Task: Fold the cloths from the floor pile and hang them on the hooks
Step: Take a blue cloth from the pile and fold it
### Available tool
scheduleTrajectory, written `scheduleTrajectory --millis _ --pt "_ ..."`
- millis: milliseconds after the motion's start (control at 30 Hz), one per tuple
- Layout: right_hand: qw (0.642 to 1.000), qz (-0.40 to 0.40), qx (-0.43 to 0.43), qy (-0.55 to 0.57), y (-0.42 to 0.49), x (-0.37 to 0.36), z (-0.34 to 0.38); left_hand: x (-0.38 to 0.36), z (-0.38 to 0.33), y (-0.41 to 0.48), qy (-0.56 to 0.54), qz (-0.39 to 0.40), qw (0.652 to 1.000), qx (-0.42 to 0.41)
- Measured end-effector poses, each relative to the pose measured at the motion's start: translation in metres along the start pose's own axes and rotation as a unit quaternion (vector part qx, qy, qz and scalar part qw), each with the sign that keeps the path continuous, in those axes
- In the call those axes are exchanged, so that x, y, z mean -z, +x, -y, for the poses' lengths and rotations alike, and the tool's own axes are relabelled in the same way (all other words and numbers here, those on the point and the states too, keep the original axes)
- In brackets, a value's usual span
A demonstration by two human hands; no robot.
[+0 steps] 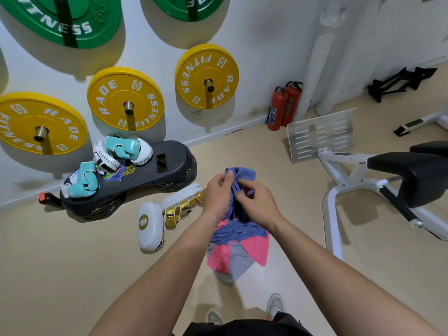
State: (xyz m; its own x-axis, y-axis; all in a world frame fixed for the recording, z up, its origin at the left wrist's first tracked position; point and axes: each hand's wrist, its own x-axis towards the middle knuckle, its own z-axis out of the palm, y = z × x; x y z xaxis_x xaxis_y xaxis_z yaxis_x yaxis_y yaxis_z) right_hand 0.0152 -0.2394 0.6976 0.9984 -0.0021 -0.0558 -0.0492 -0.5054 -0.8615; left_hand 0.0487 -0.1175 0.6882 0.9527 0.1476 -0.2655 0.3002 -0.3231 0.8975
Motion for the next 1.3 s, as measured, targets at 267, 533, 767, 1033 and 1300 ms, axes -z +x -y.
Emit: scheduleTrajectory --millis 267,533,767,1033,1300 --pt "0.999 -0.006 -0.005 -0.044 0.005 0.006 -0.015 0.036 -0.004 0.016 0.052 0.071 0.995 -0.054" --pt "0.982 0.151 -0.065 -0.095 0.043 0.027 -0.017 0.052 -0.022 0.03 0.119 0.156 0.968 -0.155" --pt "0.975 0.033 -0.15 0.16 0.08 0.078 -0.039 -0.007 -0.048 0.075 0.255 0.04 0.952 -0.167" --pt "0.957 -0.155 -0.17 0.176 0.2 0.183 -0.123 -0.176 -0.129 0.179 0.252 0.044 0.957 -0.137" --pt "0.968 -0.167 -0.185 -0.002 0.348 0.364 -0.164 -0.333 -0.266 0.272 0.14 0.089 0.982 -0.094"
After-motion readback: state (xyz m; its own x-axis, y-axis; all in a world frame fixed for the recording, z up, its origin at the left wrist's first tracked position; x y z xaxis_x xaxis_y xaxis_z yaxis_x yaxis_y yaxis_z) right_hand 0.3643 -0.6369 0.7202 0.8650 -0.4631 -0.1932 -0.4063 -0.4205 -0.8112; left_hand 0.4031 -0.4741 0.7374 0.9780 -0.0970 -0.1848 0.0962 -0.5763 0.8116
